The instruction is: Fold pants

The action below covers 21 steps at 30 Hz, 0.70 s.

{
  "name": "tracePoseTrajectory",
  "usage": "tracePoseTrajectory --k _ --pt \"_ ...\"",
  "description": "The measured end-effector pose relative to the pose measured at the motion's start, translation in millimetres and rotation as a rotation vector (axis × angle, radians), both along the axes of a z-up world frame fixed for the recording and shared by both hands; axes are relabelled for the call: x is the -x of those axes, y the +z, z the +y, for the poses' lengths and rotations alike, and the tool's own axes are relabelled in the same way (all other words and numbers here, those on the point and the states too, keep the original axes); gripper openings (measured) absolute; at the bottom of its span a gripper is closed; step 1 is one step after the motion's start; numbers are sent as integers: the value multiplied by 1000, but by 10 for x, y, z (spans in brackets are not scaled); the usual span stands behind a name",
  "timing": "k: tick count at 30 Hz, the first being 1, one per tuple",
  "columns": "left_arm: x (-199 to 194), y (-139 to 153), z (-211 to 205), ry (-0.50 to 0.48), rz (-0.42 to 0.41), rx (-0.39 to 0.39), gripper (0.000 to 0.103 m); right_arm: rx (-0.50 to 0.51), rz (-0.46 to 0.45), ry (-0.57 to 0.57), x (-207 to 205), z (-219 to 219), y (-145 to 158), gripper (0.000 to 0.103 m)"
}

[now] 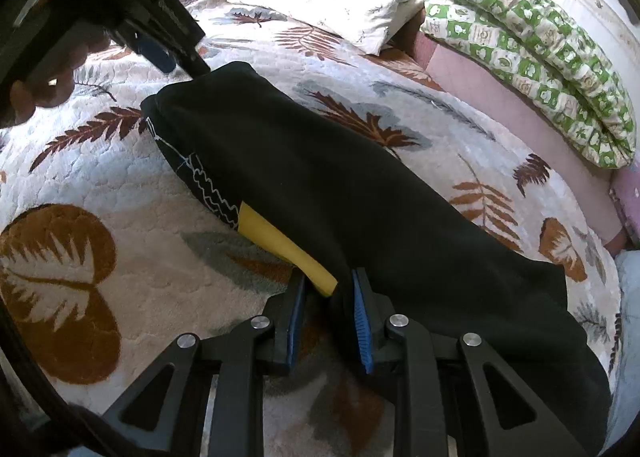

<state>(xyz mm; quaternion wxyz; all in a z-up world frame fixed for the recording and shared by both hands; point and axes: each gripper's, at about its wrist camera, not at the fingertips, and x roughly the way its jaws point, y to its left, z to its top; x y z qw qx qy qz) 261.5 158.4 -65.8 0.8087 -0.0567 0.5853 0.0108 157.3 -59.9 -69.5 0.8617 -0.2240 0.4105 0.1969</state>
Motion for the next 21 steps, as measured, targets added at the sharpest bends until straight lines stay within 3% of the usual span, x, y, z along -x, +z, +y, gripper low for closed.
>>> tracePoseTrajectory --k 2,5,7,9,11,12,15,17,18,21 --pt "-8 3 -49 4 -9 -10 65 -14 4 -2 -4 -13 -1 25" --pt "-32 22 -59 7 -8 87 65 -29 17 -2 -15 -29 4 27" --pt "-45 27 -61 4 -3 105 65 -15 15 6 -14 -38 17 32" --pt "-61 16 -36 11 14 130 65 16 -1 3 6 -51 21 49" --pt "-17 58 38 30 31 242 65 27 -9 19 42 -82 29 55" --pt "-8 79 46 29 32 257 67 24 -7 21 55 -112 31 57" --pt "25 115 55 42 39 204 67 3 7 13 34 -179 26 61" --pt "76 162 32 8 28 274 67 -11 11 5 20 -206 23 63" --pt "106 212 2 -4 7 270 67 -15 11 5 17 -211 20 63" --pt "78 250 -110 -34 -35 144 67 -16 11 7 10 -205 12 63"
